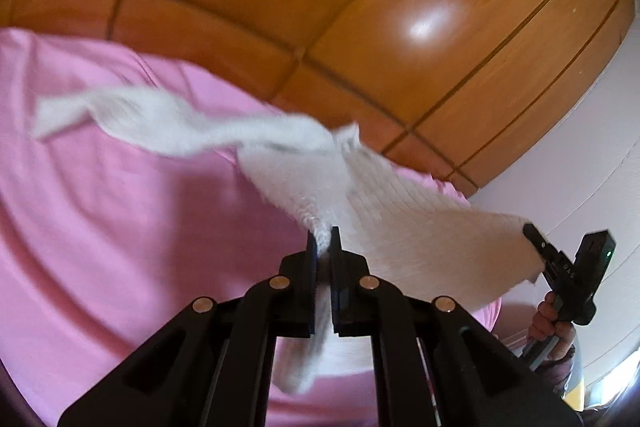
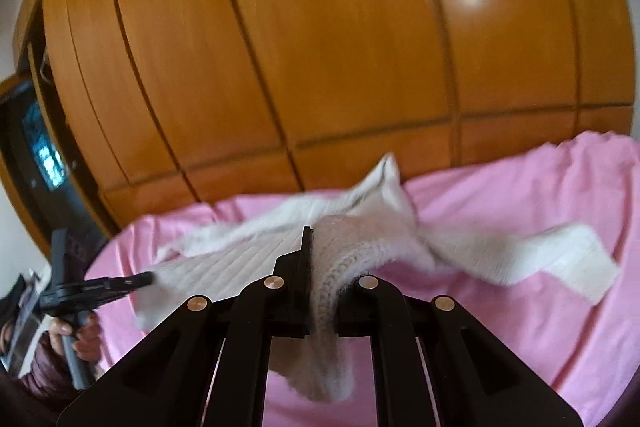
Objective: Fold small clothes
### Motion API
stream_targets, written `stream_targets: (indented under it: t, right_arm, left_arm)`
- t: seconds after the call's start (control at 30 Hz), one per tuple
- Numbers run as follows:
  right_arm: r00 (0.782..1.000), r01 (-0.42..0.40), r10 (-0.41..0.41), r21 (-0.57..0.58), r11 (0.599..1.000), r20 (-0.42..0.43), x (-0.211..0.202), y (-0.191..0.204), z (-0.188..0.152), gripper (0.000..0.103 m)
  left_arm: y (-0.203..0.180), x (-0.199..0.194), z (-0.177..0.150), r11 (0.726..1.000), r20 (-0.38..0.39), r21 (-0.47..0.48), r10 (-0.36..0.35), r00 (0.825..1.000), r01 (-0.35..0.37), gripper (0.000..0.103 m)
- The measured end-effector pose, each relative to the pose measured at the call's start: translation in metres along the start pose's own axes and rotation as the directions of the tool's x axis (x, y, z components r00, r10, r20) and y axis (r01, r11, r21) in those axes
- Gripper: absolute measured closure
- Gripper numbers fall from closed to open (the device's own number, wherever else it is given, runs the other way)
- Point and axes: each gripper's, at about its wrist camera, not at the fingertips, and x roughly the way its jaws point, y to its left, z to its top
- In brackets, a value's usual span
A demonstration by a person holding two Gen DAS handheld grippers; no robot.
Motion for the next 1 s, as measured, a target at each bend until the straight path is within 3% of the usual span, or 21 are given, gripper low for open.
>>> stream_targets:
  t: [0.1,0.17,0.23,0.3,0.4,0.43,0.47,0.5,0.53,0.63,0.7,0.73,0.77,0.83,0.93,1.0]
  right_arm:
    - [1.0,0.001,0.0,0.02,1.0,-0.022,-0.023,-0.012,-0.02,0.097]
    - [0.995,0.028,-0.025,0.034,0.999,-0.096,-0.029,-0.025,-0.046,0.097]
    - [0.975,0.05,-0.03,0.087,0.995,-0.221,-0.025,-0.041,-0.085,0.098]
    - [0.932,0.107,-0.066,0.097,0.99,-0.356,-0.014,-0.053,-0.13,0.098]
    - [0.857,0.165,-0.089,0.107,0.98,-0.507,0.009,-0.07,-0.185,0.098]
    - [0.83,0.187,-0.113,0.082,0.979,-0.545,0.018,-0.072,-0.197,0.098]
    - [0.812,0.196,-0.123,0.069,0.978,-0.571,0.023,-0.074,-0.204,0.098]
    - [0.807,0.194,-0.124,0.061,0.979,-0.577,0.026,-0.074,-0.204,0.097]
    - [0.811,0.192,-0.13,0.048,0.98,-0.571,0.027,-0.074,-0.201,0.096]
    - [0.832,0.201,-0.164,0.012,0.98,-0.53,0.024,-0.077,-0.18,0.067]
    - [0.851,0.226,-0.202,-0.01,0.974,-0.485,0.022,-0.073,-0.165,0.06]
    - [0.857,0.254,-0.243,-0.036,0.966,-0.456,0.021,-0.071,-0.158,0.043]
    - [0.863,0.275,-0.277,-0.066,0.959,-0.423,0.023,-0.066,-0.152,0.037]
    - [0.879,0.276,-0.298,-0.113,0.955,-0.372,0.033,-0.055,-0.136,0.037]
    - [0.896,0.225,-0.249,-0.106,0.969,-0.369,0.059,-0.039,-0.124,0.037]
    - [0.894,0.191,-0.226,-0.127,0.973,-0.386,0.083,-0.025,-0.121,0.037]
  left_arm:
    - [0.009,-0.048,-0.008,0.999,0.017,0.01,0.035,0.999,-0.035,0.099]
    - [0.019,-0.066,-0.03,0.997,-0.007,0.001,0.072,0.997,-0.072,0.099]
    - [0.033,-0.072,-0.059,0.992,-0.048,-0.033,0.117,0.992,-0.118,0.099]
    - [0.049,-0.066,-0.089,0.985,-0.11,-0.074,0.146,0.983,-0.154,0.099]
    - [0.074,-0.026,-0.135,0.958,-0.26,-0.089,0.24,0.935,-0.271,0.098]
    - [0.079,-0.016,-0.141,0.951,-0.285,-0.092,0.26,0.923,-0.296,0.093]
    - [0.087,-0.009,-0.145,0.939,-0.3,-0.097,0.288,0.91,-0.329,0.092]
    - [0.093,-0.005,-0.146,0.93,-0.305,-0.102,0.308,0.901,-0.353,0.09]
    - [0.099,-0.005,-0.141,0.922,-0.288,-0.11,0.329,0.899,-0.372,0.083]
    - [0.114,-0.021,-0.114,0.895,-0.178,-0.147,0.395,0.901,-0.422,0.056]
    - [0.127,-0.028,-0.094,0.867,-0.118,-0.134,0.468,0.876,-0.481,0.055]
    - [0.134,-0.031,-0.082,0.853,-0.089,-0.131,0.497,0.863,-0.505,0.053]
    - [0.14,-0.033,-0.073,0.833,-0.068,-0.126,0.534,0.843,-0.538,0.052]
    - [0.153,-0.029,-0.053,0.783,-0.037,-0.096,0.615,0.788,-0.615,0.047]
    - [0.173,-0.023,-0.025,0.739,-0.001,-0.071,0.672,0.741,-0.67,0.033]
    - [0.193,-0.019,-0.008,0.759,-0.014,-0.131,0.642,0.766,-0.638,0.032]
